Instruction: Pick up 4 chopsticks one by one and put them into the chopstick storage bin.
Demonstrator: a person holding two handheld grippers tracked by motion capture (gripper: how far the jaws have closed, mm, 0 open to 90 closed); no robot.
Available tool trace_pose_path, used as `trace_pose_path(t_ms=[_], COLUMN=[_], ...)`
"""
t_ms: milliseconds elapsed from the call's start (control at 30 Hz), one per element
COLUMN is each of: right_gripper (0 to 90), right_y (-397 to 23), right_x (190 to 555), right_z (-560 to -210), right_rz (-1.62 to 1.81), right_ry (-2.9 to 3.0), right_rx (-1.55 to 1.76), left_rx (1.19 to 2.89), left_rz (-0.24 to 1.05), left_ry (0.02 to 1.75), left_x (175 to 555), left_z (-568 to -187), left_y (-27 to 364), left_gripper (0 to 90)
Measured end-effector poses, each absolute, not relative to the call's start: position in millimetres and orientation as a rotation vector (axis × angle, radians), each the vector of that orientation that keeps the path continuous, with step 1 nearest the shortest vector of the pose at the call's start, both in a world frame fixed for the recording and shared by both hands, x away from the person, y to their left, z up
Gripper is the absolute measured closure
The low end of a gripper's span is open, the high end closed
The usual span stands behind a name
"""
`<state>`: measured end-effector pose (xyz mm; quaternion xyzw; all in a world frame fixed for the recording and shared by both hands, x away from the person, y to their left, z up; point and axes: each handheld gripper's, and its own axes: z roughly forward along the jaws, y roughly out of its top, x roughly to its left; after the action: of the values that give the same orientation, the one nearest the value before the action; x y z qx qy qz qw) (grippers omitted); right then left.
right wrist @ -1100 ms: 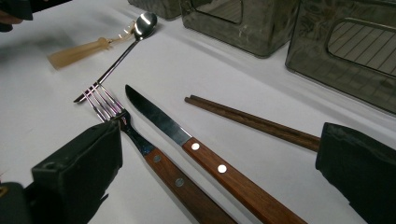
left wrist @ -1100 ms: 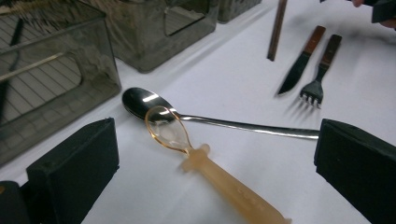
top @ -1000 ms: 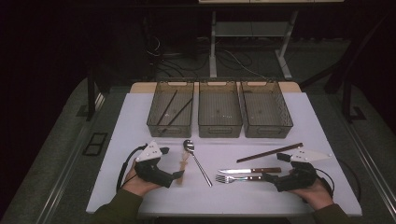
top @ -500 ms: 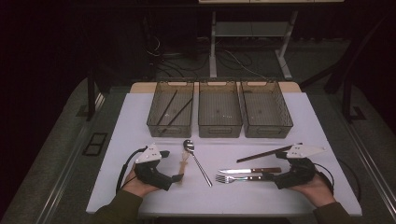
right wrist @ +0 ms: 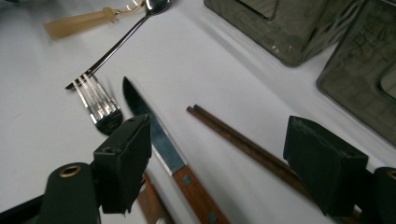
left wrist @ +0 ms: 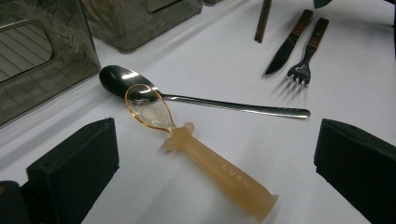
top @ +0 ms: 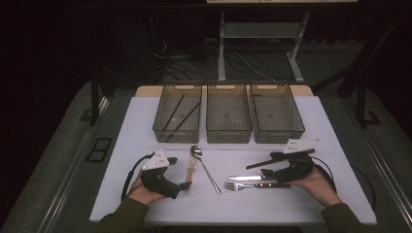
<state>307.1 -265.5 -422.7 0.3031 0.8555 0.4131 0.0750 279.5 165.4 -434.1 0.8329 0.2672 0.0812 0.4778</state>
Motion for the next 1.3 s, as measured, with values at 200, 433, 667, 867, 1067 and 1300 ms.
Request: trace_pose_path(t_ms=[200,433,667,867,1067,1300], right_gripper=[33.2,47.2,60.3,66.8,69.1,71.3], right_y=[-253,-238,-226,-222,-218,-215], right_x=[322,335,343,346,347,345], right_z=[-422,-423,-432,-438,-444,-444], right_rz=[1.228,1.181,1.123,1.092,1.032,1.009], right_ry=[2.617,2.689,2.757,2.796,2.818,2.810], right_rx=[0.854,0.781,0.725,0.700,0.602,0.535], left_rx=[2.034,2.032,2.029,2.025,2.033,2.037], left_rz=[0.187,0.183,0.178,0.176,0.182,0.186], left_ry=[0.644,0.641,0.641,0.642,0.638,0.641], left_x=[280,280,280,280,280,280], left_z=[-435,-435,-435,-435,-435,-436], left_y=[164,164,165,165,164,163], left_gripper=[0.0,0.0,0.0,0.0,0.0,0.0])
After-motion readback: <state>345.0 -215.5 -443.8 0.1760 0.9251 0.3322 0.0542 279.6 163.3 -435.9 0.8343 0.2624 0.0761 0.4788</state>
